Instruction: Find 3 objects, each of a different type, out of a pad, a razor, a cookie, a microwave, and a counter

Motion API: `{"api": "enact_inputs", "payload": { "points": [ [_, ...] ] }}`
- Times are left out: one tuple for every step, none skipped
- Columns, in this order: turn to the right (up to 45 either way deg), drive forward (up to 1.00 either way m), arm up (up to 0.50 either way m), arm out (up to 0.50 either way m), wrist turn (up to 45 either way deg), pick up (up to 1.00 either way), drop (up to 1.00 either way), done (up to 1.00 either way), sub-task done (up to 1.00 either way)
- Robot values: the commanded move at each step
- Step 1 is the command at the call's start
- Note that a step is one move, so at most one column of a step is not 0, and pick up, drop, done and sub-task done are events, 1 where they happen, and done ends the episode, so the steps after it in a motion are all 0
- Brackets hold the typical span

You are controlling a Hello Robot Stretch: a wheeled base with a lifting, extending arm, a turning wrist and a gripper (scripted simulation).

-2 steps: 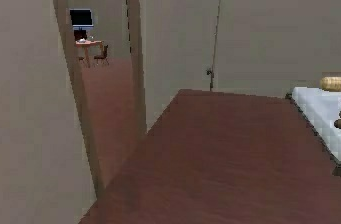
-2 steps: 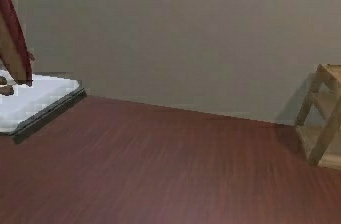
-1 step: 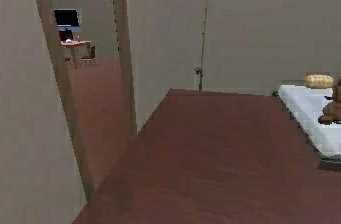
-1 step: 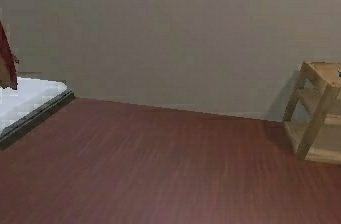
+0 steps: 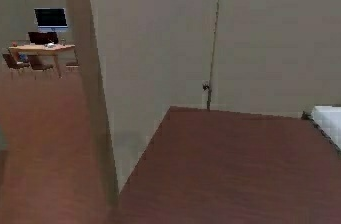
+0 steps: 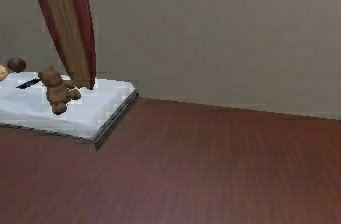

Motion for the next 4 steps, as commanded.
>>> {"api": "enact_inputs", "payload": {
  "points": [
    [0.0, 0.4, 0.0, 0.0, 0.0, 0.0, 0.0, 0.0, 0.0],
    [-39.0, 0.0, 0.0, 0.0, 0.0, 0.0, 0.0, 0.0, 0.0],
    [-3.0, 0.0, 0.0, 0.0, 0.0, 0.0, 0.0, 0.0, 0.0],
    [0.0, 0.2, 0.0, 0.0, 0.0, 0.0, 0.0, 0.0, 0.0]
  ]
}}
